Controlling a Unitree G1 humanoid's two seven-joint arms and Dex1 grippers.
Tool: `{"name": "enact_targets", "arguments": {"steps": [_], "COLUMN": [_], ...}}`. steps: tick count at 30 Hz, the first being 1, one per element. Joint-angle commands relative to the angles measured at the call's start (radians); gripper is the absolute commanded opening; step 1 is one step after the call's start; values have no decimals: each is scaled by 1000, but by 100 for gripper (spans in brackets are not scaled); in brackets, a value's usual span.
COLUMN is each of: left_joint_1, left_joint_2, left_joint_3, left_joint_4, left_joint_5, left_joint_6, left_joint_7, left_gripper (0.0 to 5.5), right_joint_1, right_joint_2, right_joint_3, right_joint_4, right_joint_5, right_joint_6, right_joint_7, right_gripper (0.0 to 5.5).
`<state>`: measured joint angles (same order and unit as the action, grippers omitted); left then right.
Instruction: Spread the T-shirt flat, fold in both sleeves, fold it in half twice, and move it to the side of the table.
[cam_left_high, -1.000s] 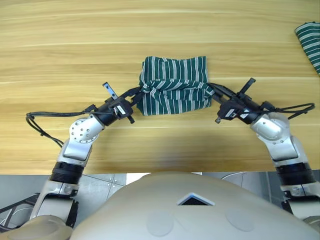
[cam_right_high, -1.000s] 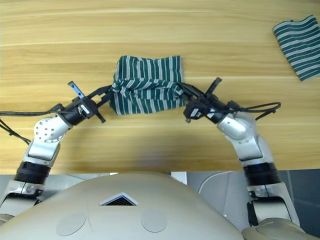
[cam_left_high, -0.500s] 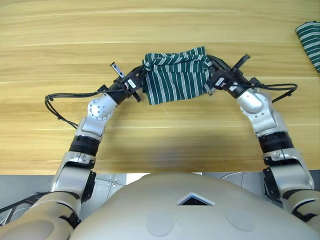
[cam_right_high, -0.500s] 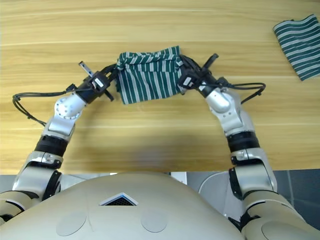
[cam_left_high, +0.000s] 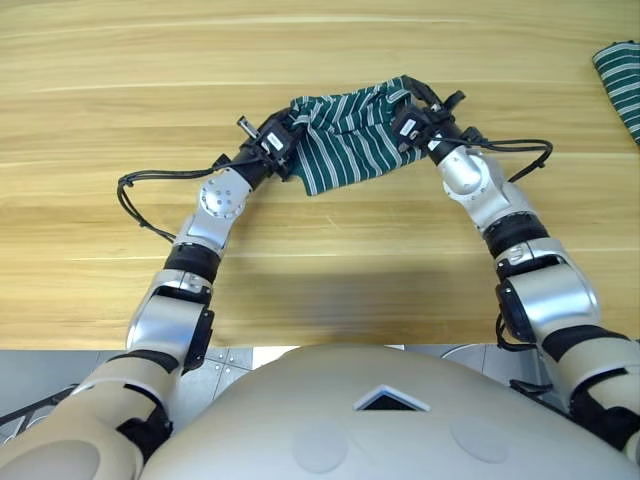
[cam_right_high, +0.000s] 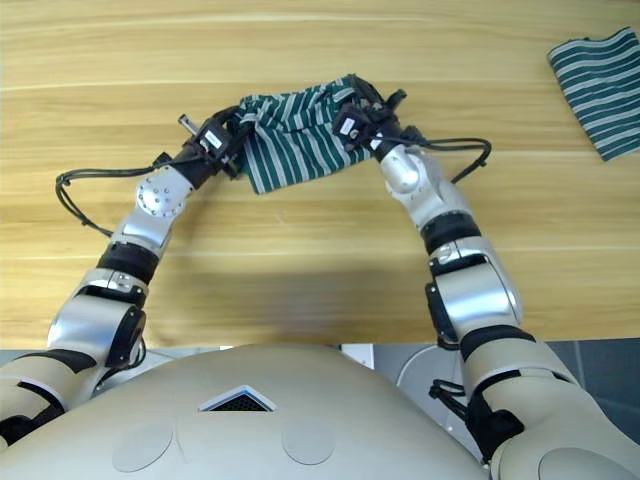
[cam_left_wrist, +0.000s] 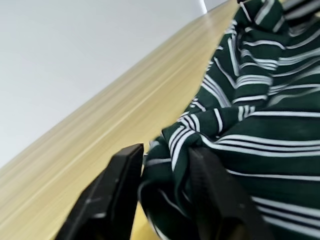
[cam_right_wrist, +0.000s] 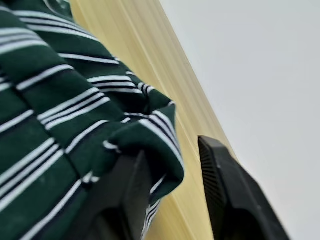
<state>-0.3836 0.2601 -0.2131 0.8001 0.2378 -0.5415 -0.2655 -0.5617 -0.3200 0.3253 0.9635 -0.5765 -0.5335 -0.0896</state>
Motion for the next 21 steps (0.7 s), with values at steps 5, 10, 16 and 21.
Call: {"name": "enact_targets", "arguments": {"steps": [5, 10, 16, 21], "left_joint_1": [-223, -300, -303, -231], "left_joint_2": [-46, -62, -41, -1], "left_joint_3": [35, 93, 155, 232], "left_joint_4": [264, 372, 420, 410], "left_joint_5": [4, -31, -68, -125], "left_joint_6": [-15, -14, -19, -65], "left_joint_7": [116, 177, 196, 205], "left_gripper": [284, 357, 438, 515], "right_joint_1": [-182, -279, -316, -318], "right_joint_2": [59, 94, 115, 133], "right_joint_3": [13, -76, -267, -289], "right_joint_4": [218, 302, 342, 365], "right_joint_5": [-3, 110, 328, 347], "right_joint_6": [63, 89, 159, 279], "right_joint_7": [-101, -56, 84, 84], "right_gripper": [293, 293, 293, 293]}}
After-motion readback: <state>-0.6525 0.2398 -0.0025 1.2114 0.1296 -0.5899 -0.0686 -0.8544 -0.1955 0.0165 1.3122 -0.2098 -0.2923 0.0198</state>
